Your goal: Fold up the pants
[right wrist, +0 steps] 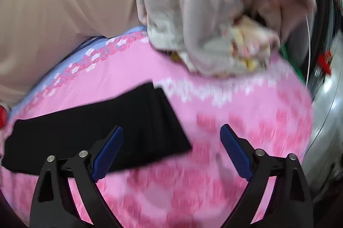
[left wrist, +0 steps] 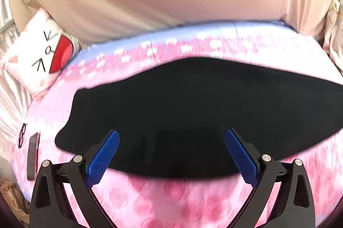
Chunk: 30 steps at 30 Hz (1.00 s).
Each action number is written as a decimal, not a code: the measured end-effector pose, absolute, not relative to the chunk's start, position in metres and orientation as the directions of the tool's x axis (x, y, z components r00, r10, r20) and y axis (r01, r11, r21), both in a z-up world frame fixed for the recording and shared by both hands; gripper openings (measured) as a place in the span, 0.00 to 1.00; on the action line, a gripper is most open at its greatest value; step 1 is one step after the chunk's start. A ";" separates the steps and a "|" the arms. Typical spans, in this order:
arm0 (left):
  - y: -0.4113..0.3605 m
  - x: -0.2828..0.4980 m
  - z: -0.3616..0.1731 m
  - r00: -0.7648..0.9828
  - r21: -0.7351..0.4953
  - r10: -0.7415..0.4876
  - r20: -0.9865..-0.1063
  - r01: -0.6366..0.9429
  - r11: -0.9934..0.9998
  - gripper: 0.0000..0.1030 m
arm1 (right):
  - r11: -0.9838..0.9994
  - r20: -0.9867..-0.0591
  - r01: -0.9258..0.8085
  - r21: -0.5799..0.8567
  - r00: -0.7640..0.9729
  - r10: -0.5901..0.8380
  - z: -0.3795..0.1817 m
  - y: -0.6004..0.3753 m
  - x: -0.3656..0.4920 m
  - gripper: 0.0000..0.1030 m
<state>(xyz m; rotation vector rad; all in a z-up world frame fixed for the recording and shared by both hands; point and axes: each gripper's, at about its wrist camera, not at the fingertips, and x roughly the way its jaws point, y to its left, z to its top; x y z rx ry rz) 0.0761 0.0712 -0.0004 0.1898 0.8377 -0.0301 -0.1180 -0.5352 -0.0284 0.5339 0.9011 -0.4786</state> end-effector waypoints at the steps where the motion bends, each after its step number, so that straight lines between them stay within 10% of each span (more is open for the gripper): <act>1: 0.063 0.081 -0.003 0.675 0.158 0.058 -0.735 0.088 0.984 0.95 | 0.762 -0.829 0.598 0.250 0.538 -0.151 -0.035 -0.534 -0.119 0.86; 8: 0.049 0.095 -0.019 0.650 0.106 0.039 -0.759 0.064 0.992 0.95 | 0.745 -0.842 0.604 0.283 0.529 -0.109 -0.070 -0.518 -0.097 0.81; 12: 0.055 0.091 -0.021 0.664 0.124 0.072 -0.744 0.031 0.992 0.95 | 0.723 -0.824 0.599 0.344 0.562 -0.074 -0.075 -0.523 -0.086 0.33; 14: 0.061 0.090 -0.020 0.664 0.130 0.091 -0.742 0.009 0.991 0.95 | 0.713 -0.814 0.593 0.375 0.578 -0.053 -0.078 -0.523 -0.079 0.24; 30: 0.085 0.104 -0.044 0.594 0.013 0.010 -0.804 0.001 1.000 0.95 | 0.594 -0.768 0.636 0.493 0.639 -0.047 -0.076 -0.519 -0.079 0.18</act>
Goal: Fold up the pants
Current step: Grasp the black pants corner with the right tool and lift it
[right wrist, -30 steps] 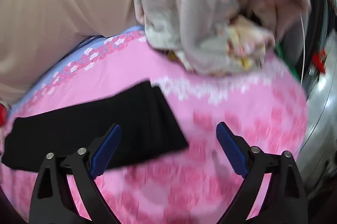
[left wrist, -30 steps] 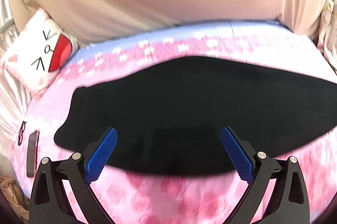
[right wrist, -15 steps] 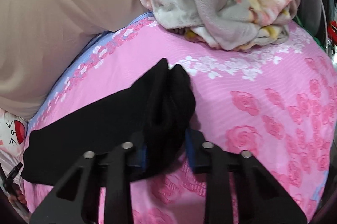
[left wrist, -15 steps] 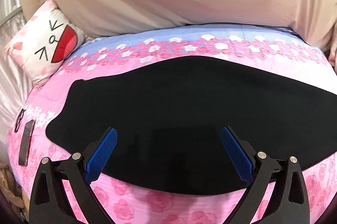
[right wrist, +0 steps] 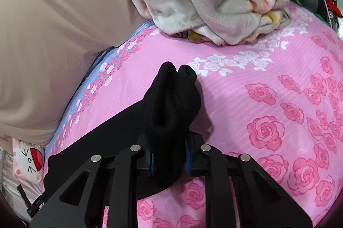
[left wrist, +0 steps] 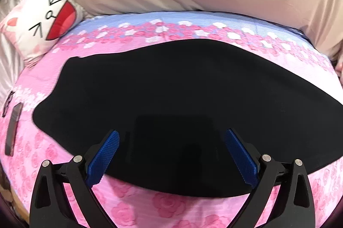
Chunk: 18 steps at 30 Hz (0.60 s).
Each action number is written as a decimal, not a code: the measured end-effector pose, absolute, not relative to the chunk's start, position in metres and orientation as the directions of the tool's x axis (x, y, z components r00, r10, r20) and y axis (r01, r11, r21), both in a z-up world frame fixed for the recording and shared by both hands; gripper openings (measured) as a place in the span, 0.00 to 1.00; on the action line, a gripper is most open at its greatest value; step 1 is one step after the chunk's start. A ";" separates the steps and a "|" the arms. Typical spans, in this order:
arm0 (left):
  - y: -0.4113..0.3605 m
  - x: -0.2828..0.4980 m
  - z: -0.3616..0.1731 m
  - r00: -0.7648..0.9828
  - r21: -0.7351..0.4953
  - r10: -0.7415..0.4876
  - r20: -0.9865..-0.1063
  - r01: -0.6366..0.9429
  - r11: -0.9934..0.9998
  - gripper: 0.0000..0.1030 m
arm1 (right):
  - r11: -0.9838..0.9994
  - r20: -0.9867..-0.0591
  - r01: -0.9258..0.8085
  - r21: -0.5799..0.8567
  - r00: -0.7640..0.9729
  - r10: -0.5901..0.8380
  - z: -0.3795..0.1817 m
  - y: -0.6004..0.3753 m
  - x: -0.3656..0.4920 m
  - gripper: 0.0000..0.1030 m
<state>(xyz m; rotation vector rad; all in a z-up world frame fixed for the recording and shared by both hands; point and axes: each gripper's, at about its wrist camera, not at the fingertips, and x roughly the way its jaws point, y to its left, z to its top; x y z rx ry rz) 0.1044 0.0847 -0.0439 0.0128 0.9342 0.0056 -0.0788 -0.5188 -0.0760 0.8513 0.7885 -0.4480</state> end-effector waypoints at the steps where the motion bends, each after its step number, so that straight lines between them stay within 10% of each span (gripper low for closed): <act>1: 0.080 0.106 -0.044 0.597 0.011 0.000 -0.803 0.015 1.000 0.95 | 0.597 -0.777 0.645 0.477 0.627 -0.057 -0.075 -0.517 -0.077 0.18; 18: 0.060 0.128 -0.074 0.558 0.025 -0.038 -0.829 0.105 0.994 0.95 | 0.677 -0.713 0.573 0.461 0.694 -0.102 -0.007 -0.465 -0.045 0.16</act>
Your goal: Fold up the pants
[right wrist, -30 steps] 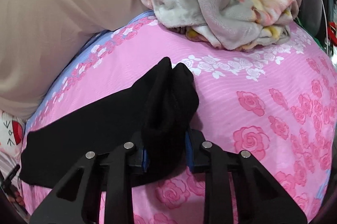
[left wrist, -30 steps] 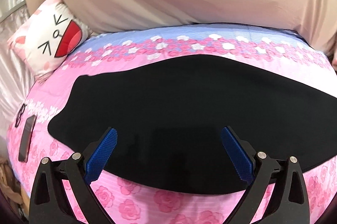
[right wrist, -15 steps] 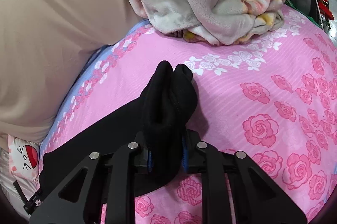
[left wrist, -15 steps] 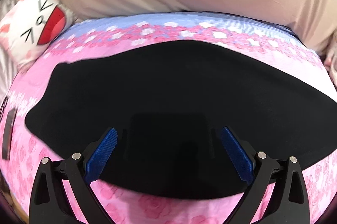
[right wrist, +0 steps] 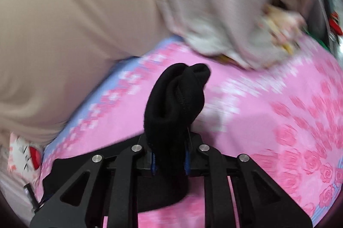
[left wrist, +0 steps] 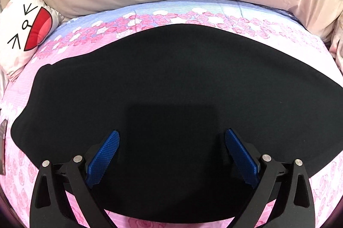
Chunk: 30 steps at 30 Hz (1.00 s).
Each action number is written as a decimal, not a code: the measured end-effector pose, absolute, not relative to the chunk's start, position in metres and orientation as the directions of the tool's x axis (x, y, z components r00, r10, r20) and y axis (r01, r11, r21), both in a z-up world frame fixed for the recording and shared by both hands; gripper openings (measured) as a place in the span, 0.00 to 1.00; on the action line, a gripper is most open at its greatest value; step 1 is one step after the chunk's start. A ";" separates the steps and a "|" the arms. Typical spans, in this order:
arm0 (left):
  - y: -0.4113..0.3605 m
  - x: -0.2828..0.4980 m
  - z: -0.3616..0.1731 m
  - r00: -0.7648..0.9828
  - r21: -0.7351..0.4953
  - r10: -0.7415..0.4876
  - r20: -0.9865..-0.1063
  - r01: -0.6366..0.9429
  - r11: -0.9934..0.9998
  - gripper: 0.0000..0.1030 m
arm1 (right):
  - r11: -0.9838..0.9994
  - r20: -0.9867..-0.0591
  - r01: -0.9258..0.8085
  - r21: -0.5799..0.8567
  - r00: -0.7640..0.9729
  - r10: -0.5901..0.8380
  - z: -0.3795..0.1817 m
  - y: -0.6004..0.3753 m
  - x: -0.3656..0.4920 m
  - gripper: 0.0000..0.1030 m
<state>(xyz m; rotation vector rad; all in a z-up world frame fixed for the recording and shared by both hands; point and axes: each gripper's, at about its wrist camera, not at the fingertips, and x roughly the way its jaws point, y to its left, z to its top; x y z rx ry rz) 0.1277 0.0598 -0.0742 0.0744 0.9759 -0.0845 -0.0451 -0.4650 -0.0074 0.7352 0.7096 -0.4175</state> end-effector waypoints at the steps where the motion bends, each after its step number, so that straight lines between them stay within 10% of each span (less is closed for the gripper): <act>1: 0.059 0.128 -0.074 0.557 0.020 -0.044 -0.829 0.108 0.994 0.95 | 0.713 -0.696 0.532 0.457 0.713 -0.086 0.009 -0.451 -0.034 0.16; 12: 0.071 0.120 -0.053 0.596 -0.040 -0.113 -0.795 0.135 0.990 0.95 | 0.925 -0.649 0.121 0.361 0.744 0.156 0.079 -0.276 0.076 0.16; 30: 0.108 0.122 -0.064 0.569 -0.075 -0.134 -0.811 0.125 0.989 0.95 | 0.964 -0.835 -0.137 0.229 0.481 0.267 -0.057 -0.072 0.120 0.16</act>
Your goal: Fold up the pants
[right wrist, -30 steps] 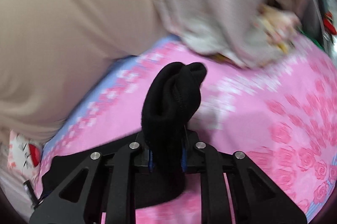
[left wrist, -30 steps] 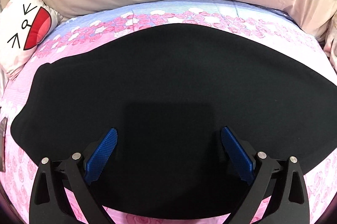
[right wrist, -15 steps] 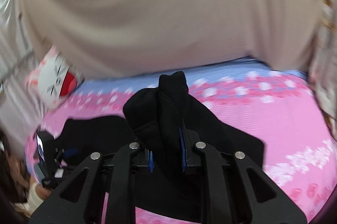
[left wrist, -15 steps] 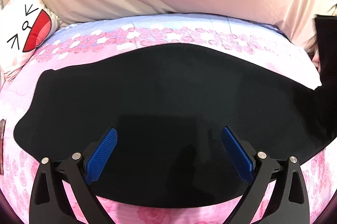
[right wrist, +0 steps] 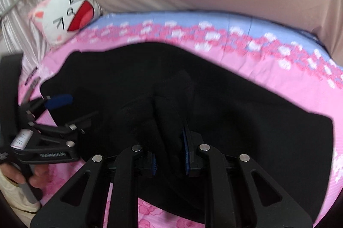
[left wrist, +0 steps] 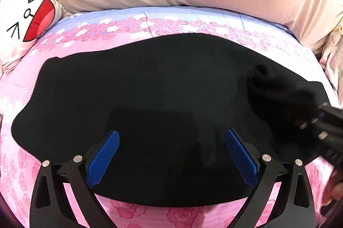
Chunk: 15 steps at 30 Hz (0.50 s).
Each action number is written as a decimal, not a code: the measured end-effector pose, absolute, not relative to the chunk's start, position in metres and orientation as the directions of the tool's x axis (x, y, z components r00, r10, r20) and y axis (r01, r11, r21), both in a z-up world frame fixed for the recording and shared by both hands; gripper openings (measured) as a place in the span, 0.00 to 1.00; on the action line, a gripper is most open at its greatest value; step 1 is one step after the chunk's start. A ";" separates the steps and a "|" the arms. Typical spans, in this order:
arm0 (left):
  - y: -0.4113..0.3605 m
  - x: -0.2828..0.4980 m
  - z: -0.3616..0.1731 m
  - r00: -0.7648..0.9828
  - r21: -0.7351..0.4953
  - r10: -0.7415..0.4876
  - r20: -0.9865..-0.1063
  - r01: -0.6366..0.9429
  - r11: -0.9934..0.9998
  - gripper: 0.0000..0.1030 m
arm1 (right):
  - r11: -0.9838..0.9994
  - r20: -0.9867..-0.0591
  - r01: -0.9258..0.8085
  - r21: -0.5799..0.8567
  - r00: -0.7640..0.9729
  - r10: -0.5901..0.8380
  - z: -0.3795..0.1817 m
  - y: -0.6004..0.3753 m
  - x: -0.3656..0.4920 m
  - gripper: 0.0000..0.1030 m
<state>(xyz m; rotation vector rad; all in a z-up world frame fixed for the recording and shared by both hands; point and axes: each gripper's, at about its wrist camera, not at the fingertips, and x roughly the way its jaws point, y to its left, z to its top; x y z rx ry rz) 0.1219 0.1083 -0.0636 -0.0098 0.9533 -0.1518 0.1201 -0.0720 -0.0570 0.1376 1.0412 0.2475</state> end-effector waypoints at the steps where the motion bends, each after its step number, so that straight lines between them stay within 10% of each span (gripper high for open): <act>1: 0.107 0.123 -0.065 0.566 -0.074 -0.135 -0.813 0.130 0.989 0.95 | 0.963 -0.840 -0.131 0.235 0.472 0.269 -0.065 -0.070 0.119 0.17; 6: 0.098 0.126 -0.072 0.550 -0.060 -0.145 -0.823 0.170 0.984 0.94 | 0.942 -0.807 -0.213 0.260 0.487 0.333 -0.056 -0.056 0.103 0.64; 15: 0.105 0.132 -0.047 0.417 -0.427 -0.485 -0.769 0.230 0.875 0.95 | 0.970 -0.749 0.007 0.243 0.637 0.183 0.003 -0.148 0.033 0.62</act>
